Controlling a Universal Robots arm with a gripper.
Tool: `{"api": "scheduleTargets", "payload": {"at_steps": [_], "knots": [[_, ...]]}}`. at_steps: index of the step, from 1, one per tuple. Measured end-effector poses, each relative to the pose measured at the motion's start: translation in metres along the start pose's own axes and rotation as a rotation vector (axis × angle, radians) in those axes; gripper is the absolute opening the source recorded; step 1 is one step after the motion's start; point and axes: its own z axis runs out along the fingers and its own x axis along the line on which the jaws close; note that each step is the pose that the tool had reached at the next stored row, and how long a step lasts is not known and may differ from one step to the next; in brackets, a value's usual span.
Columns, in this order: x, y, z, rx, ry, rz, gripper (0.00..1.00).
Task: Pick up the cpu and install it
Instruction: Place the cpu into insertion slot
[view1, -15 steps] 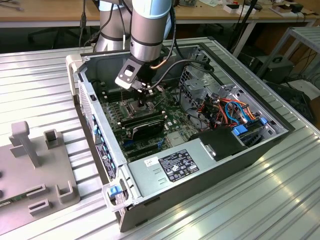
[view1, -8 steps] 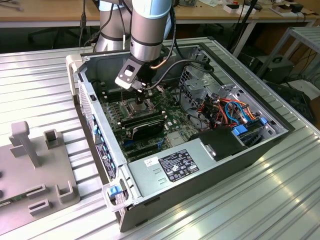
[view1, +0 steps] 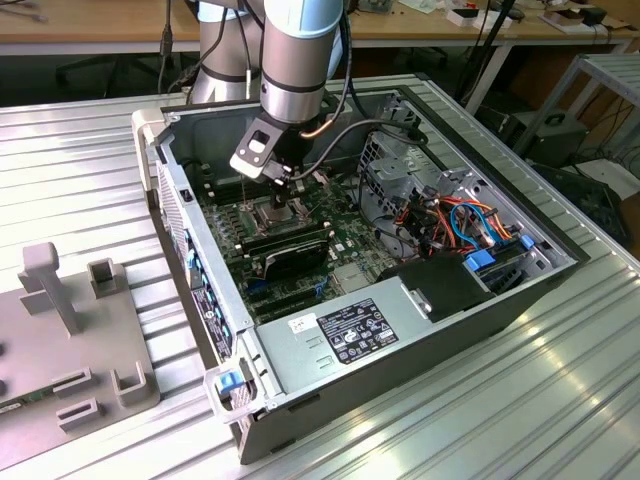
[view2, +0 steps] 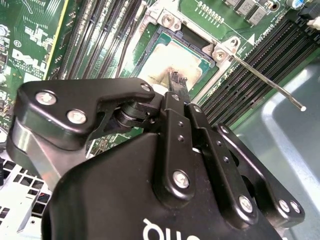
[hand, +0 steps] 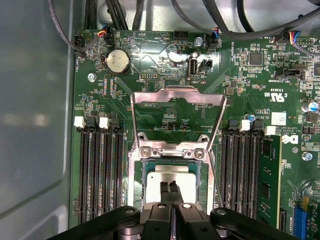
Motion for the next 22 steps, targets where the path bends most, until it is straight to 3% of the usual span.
{"api": "scheduleTargets", "payload": {"at_steps": [17, 22], "knots": [[0.0, -0.0006, 0.0028, 0.0, 0.0, 0.0, 0.11], [-0.0002, -0.0009, 0.0084, 0.0005, -0.0008, 0.0, 0.11]]}}
